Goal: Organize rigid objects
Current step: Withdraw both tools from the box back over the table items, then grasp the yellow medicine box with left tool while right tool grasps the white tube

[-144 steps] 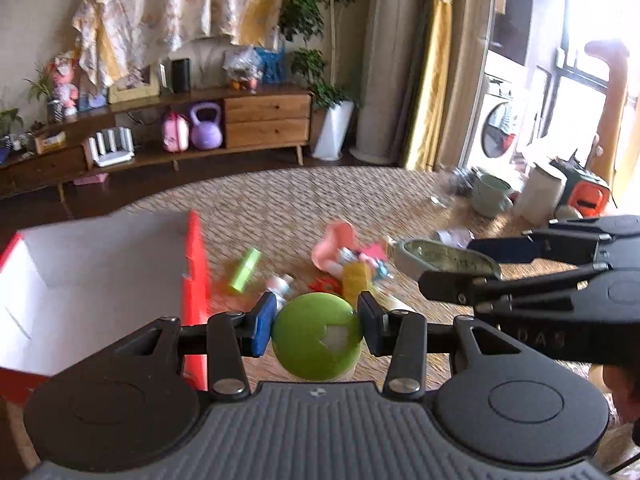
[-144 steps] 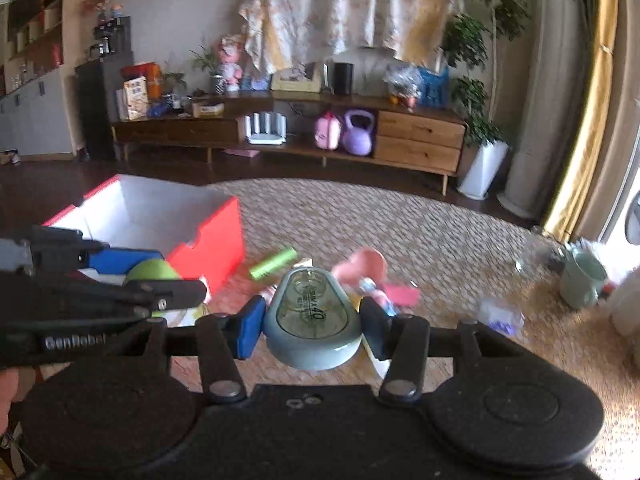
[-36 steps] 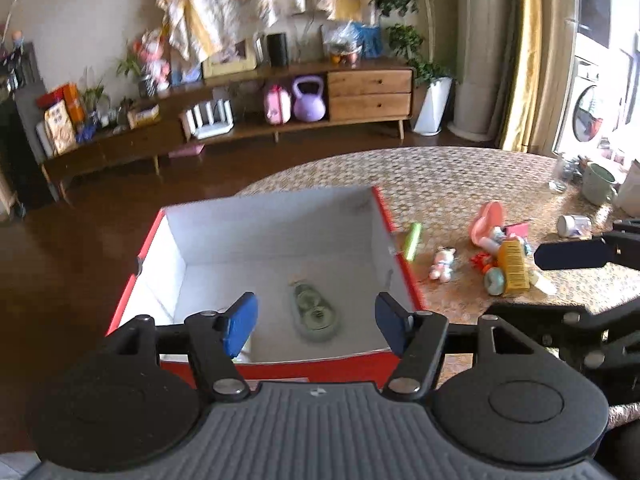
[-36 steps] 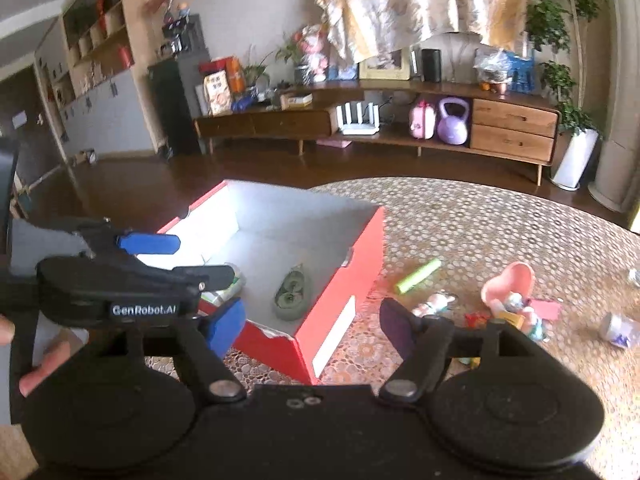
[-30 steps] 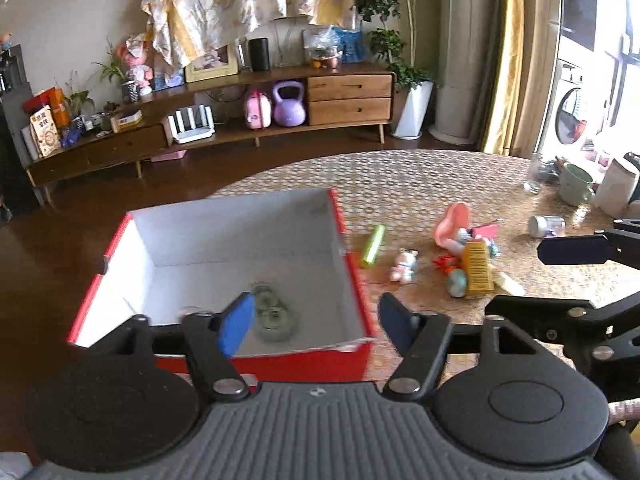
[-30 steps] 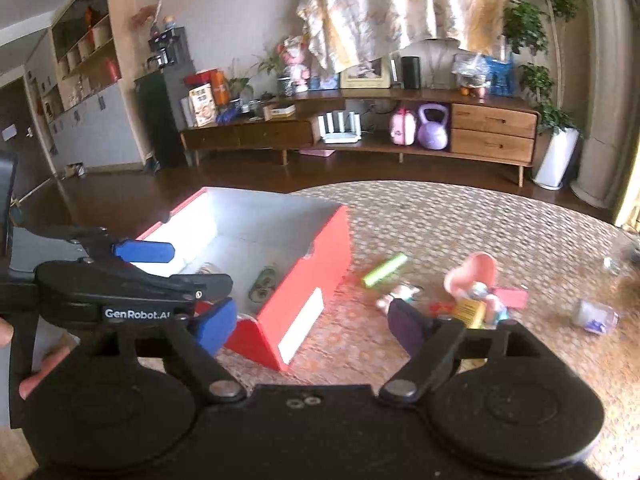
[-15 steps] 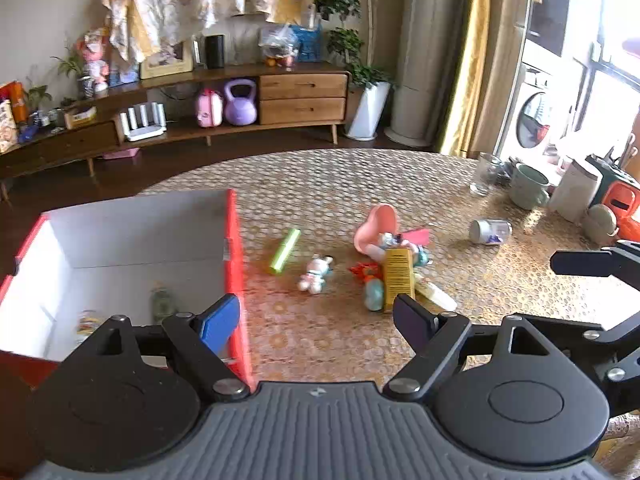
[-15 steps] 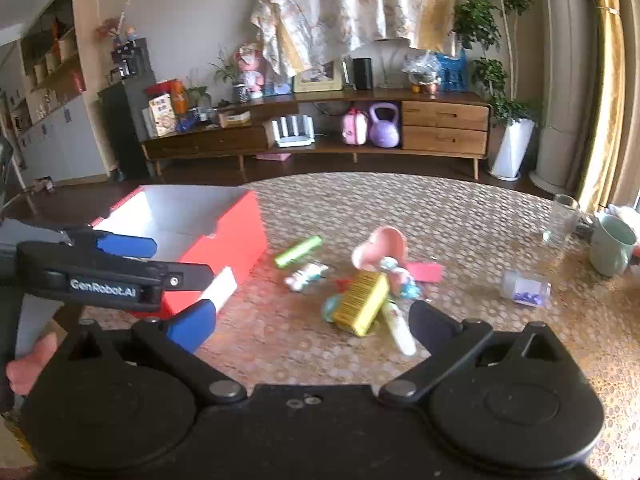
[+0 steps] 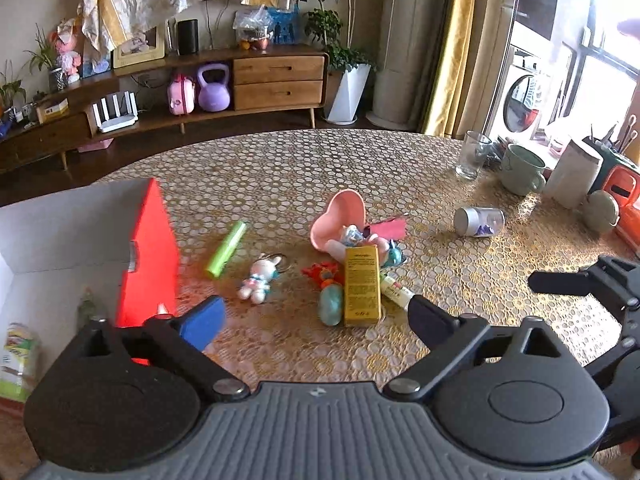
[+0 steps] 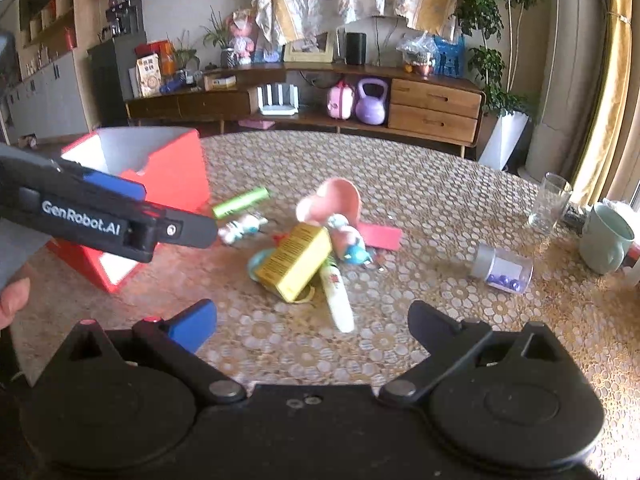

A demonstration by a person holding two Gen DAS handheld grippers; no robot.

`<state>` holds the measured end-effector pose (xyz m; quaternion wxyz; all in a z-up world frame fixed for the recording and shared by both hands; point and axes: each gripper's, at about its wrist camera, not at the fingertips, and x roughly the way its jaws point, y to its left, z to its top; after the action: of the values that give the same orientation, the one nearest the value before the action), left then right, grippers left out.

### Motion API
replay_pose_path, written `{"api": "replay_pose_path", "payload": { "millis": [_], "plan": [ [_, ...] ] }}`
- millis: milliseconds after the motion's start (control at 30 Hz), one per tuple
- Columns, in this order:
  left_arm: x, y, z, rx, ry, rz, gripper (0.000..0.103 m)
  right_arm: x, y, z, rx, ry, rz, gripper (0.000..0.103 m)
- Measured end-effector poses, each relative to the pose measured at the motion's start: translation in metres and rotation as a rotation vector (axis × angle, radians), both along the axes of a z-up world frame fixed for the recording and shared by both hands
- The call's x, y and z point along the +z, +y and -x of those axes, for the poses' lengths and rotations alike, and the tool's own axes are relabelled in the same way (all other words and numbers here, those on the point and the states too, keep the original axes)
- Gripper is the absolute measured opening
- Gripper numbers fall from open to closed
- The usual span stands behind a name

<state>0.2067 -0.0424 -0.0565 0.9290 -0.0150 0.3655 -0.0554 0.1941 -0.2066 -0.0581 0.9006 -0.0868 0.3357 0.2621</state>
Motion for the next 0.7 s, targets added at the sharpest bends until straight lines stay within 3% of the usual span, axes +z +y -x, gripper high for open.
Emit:
{"api": "replay_pose_path", "payload": {
  "millis": [300, 367, 533, 700],
  "plan": [
    [-0.028, -0.023, -0.037, -0.017, 0.039, -0.045, 0.099, -0.030, -0.006, -0.036, -0.003, 0.029, 0.012, 0.097],
    [-0.034, -0.024, -0.044, -0.008, 0.049, -0.036, 0.099, -0.035, -0.005, -0.042, 0.006, 0.032, 0.024, 0.090],
    [-0.046, -0.031, -0.059, -0.009, 0.053, -0.057, 0.099, -0.046, -0.003, -0.052, 0.029, 0.046, 0.025, 0.087],
    [-0.053, -0.033, -0.070, -0.018, 0.052, -0.053, 0.099, -0.052, 0.005, -0.058, 0.057, 0.046, 0.035, 0.073]
  ]
}}
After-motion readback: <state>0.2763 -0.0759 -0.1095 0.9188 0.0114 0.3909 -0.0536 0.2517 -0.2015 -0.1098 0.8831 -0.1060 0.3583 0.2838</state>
